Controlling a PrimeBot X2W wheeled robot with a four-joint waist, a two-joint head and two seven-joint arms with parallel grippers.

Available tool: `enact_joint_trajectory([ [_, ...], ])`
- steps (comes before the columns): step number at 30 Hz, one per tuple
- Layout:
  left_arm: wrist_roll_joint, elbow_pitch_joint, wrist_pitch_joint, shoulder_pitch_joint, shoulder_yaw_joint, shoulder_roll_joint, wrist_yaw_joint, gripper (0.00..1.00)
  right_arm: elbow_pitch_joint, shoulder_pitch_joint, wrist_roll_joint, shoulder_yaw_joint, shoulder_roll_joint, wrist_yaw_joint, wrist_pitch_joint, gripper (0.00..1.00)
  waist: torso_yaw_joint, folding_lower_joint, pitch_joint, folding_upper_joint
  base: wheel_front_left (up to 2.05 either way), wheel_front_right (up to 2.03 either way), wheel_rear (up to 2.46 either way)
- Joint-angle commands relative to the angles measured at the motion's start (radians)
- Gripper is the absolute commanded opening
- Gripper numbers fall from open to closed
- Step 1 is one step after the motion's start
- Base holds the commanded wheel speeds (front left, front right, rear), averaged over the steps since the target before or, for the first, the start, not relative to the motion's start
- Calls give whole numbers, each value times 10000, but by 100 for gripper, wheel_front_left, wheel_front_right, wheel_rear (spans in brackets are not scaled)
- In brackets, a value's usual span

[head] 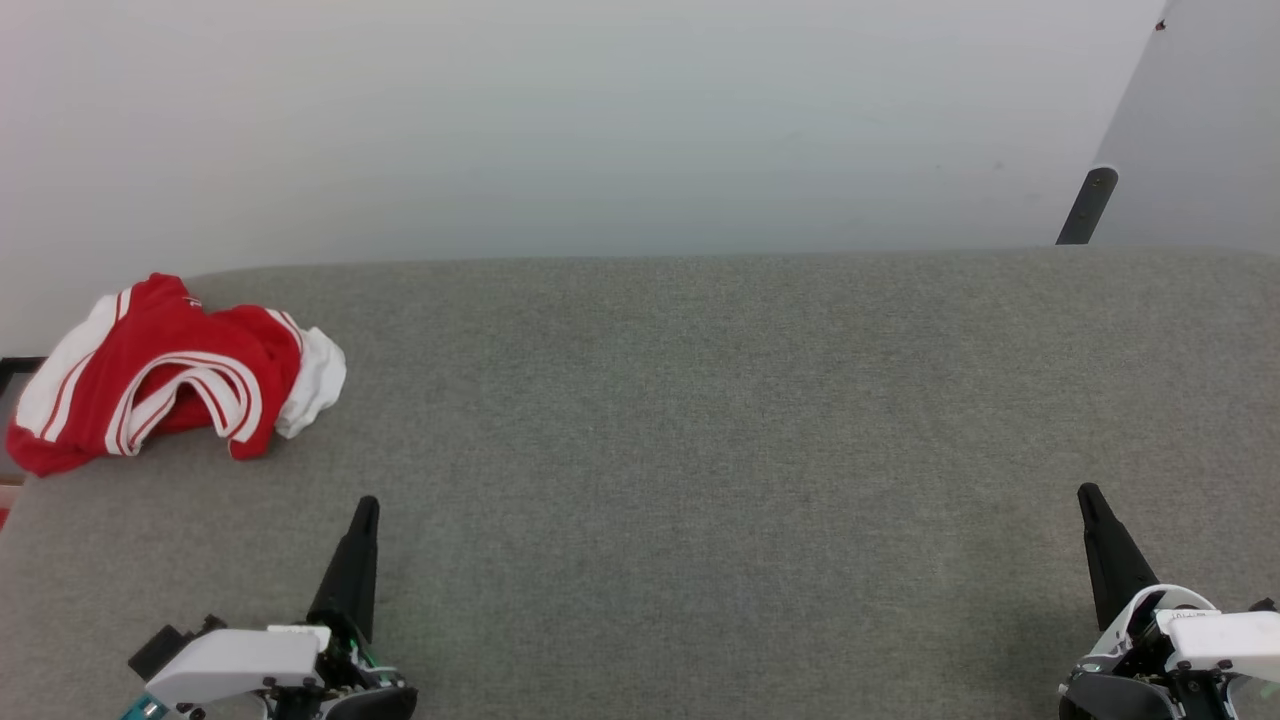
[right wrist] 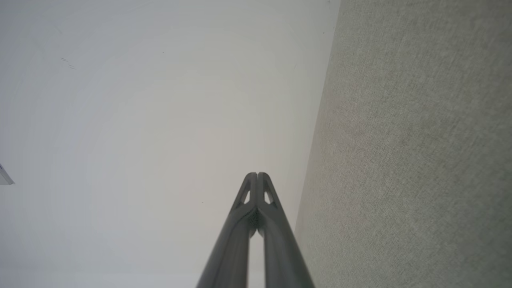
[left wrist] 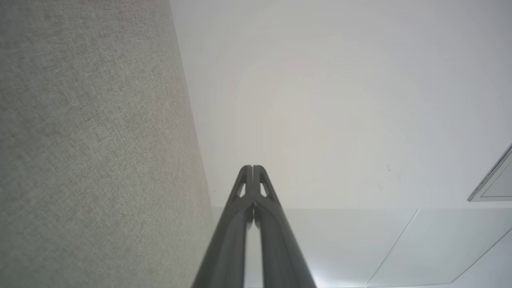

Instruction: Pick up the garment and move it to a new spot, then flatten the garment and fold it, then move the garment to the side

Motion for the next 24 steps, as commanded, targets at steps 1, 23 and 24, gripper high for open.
enact_joint_trajectory([
  [1, 35, 10, 5, -86, 5, 8, -41, 0, 5, -24, -6, 17, 22, 43, -12, 0, 0, 0, 0, 0, 0, 0, 0],
  [23, 35, 8, 5, -86, 5, 8, -41, 0, 5, -24, -6, 17, 24, 43, -12, 0, 0, 0, 0, 0, 0, 0, 0],
  [24, 35, 11, 5, -86, 5, 8, -41, 0, 5, -24, -6, 17, 22, 43, -12, 0, 0, 0, 0, 0, 0, 0, 0],
])
